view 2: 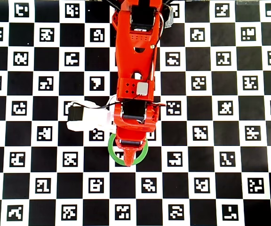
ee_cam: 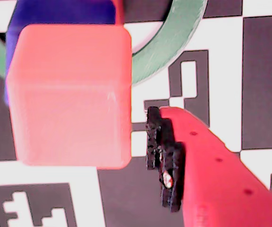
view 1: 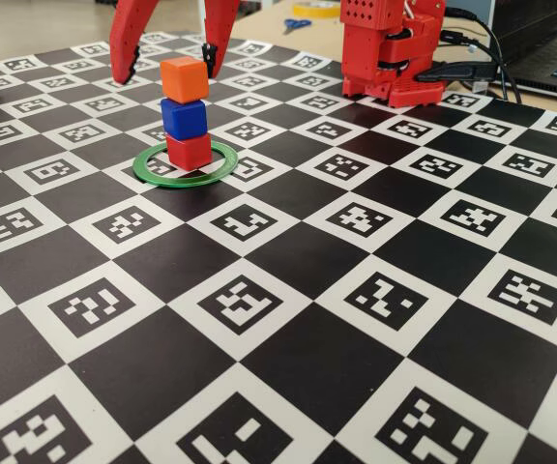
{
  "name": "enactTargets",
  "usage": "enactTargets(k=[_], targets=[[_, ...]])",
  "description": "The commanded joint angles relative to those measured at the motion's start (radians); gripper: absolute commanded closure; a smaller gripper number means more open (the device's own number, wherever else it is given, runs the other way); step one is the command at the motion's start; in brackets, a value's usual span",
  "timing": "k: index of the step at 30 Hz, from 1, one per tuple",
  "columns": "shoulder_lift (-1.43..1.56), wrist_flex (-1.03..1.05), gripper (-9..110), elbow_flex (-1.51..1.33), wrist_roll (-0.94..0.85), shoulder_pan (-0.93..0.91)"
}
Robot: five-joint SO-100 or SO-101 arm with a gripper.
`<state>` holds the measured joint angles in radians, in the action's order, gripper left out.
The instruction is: Grab the red cube then put it in the green circle then put the blue cube on top and finally the orange cube on top
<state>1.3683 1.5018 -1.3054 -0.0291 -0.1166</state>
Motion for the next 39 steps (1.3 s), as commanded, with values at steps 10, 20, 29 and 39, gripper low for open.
enactTargets(k=[10,20,29,39], targets=[[0.377,0.037,65,0.011,-0.008,0.035],[0.649,-0.161,104,-0.351,-0.287,0.017],[0.956,-0.454,107,-0.755,-0.469,-0.015],[1.289,-0.604,107,-1.201,-0.874,0.034]])
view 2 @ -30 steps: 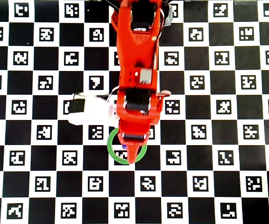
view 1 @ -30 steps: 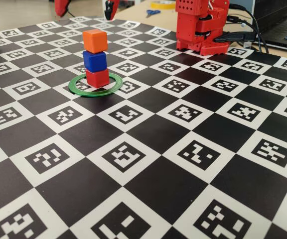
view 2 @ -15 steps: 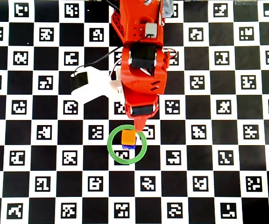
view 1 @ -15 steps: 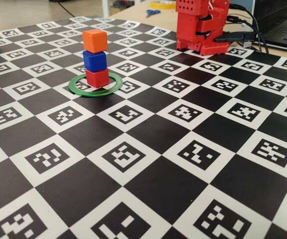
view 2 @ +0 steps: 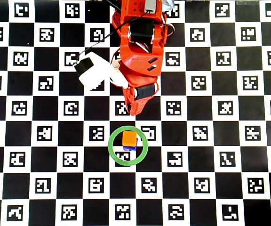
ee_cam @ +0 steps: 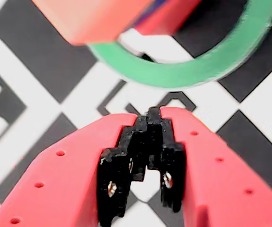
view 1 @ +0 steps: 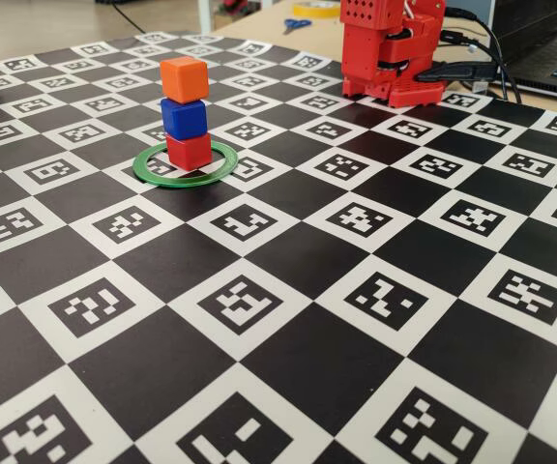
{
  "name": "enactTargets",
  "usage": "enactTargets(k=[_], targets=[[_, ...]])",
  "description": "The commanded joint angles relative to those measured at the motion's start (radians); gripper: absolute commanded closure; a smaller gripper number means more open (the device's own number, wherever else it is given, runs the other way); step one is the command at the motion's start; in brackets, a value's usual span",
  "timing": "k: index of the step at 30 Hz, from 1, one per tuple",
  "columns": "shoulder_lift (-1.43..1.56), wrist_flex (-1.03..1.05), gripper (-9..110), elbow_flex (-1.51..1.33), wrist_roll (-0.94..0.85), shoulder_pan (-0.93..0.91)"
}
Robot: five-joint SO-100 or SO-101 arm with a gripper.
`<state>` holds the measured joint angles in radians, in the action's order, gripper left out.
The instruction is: Grab the red cube then put it in the green circle then put the blue cube on top and finally the orange cube on top
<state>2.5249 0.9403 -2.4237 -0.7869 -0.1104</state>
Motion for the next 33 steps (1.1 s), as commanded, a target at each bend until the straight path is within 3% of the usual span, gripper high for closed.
enactTargets(k=[1,12,17,24,33], targets=[[0.161,-0.044,107,-0.115,-0.137,0.037],[0.436,-0.071,107,-0.459,-0.423,0.063],[0.551,-0.032,107,-0.568,-0.469,0.069],[0.672,0.192,107,-0.614,-0.46,0.126],[0.805,0.27,107,-0.761,-0.508,0.149]])
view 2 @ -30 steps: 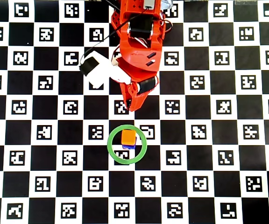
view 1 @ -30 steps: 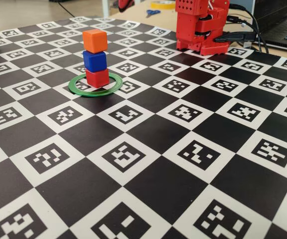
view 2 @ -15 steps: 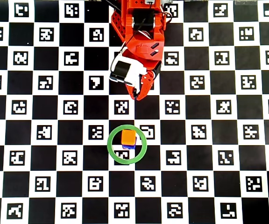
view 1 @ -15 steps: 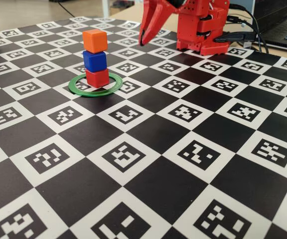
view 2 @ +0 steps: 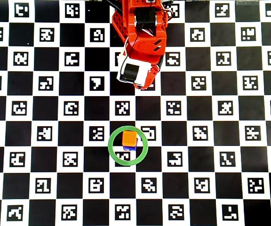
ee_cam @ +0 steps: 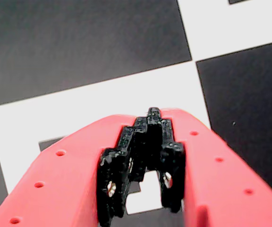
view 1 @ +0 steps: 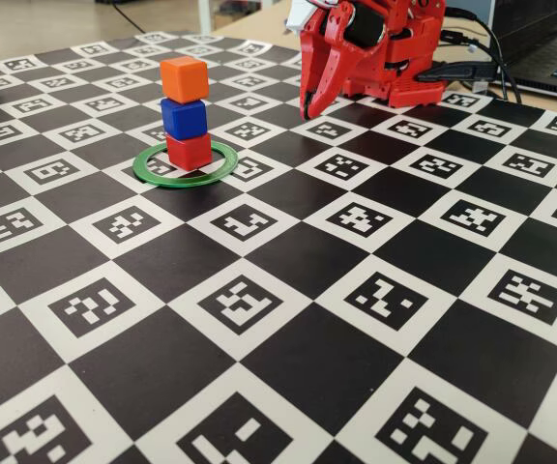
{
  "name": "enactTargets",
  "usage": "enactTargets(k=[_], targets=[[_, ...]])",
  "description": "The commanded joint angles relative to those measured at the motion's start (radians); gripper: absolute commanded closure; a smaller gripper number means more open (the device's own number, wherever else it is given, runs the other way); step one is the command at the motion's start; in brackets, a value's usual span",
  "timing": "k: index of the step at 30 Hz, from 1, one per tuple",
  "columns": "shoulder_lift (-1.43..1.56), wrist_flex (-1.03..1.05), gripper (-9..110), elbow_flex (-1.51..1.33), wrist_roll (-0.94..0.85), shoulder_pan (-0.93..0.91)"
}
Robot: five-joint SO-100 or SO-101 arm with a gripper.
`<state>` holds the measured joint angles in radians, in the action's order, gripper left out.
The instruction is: Grab the red cube then put it in the green circle then put the blue cube on top and finally the orange cube on top
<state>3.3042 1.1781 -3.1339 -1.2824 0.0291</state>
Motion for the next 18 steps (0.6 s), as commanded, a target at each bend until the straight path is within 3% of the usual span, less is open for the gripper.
enactTargets(k=[1,6,18], targets=[[0.031,0.043,107,-0.051,-0.012,0.009],[0.049,0.15,107,-0.052,-0.063,0.011],[0.055,0.156,107,-0.052,-0.089,0.006]])
